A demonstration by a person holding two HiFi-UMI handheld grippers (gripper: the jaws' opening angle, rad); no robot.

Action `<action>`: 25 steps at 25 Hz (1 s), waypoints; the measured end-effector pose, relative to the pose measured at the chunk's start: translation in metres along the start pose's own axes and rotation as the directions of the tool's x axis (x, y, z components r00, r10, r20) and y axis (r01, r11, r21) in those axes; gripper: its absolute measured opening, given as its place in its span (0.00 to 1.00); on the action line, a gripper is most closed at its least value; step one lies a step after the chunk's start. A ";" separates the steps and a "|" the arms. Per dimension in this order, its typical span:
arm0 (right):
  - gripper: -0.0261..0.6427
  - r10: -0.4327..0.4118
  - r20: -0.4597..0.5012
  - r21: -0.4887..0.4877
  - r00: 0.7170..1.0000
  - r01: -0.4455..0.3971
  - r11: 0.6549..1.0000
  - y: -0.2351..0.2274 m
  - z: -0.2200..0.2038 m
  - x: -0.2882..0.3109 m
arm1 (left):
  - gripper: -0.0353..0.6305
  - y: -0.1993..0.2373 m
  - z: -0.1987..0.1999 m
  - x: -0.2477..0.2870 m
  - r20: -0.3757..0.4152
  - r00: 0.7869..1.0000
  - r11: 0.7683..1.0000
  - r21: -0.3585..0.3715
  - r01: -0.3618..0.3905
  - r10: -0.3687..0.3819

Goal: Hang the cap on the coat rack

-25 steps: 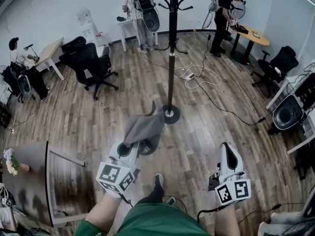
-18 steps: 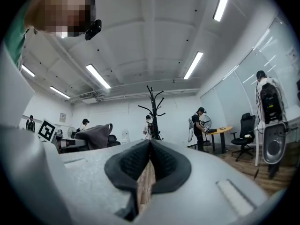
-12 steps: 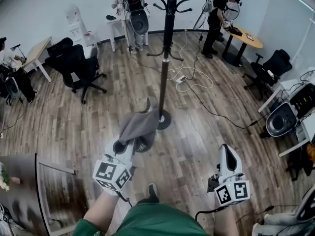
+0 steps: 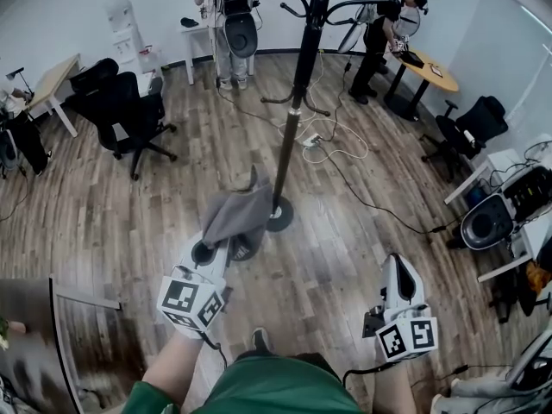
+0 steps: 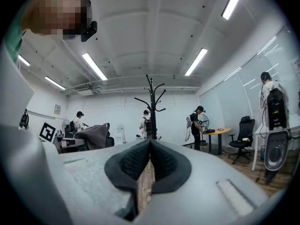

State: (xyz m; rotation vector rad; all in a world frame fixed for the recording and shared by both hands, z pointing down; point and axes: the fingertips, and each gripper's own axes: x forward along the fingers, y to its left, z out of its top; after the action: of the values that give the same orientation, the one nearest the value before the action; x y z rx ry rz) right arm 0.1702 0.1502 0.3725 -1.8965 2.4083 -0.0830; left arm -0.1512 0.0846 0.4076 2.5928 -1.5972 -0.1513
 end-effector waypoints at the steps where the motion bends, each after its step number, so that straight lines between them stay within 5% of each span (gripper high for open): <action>1: 0.04 0.001 -0.003 -0.003 1.000 -0.001 1.000 0.001 -0.001 0.005 | 0.09 0.005 -0.001 0.002 -0.001 1.000 1.000 -0.003 -0.001 0.001; 13: 0.04 0.044 -0.039 0.021 0.998 -0.043 0.999 -0.003 -0.022 0.071 | 0.09 0.040 -0.008 0.033 -0.013 0.999 0.999 0.003 -0.050 0.050; 25: 0.04 0.176 -0.004 0.073 0.984 -0.175 0.982 -0.057 -0.012 0.192 | 0.09 0.060 0.012 0.112 -0.008 0.982 0.980 0.065 -0.187 0.187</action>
State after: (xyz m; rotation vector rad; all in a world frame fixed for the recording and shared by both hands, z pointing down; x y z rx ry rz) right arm 0.1795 -0.0495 0.3844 -1.6499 2.5303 -0.1670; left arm -0.1562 -0.0427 0.3998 2.4641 -1.8583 -0.0683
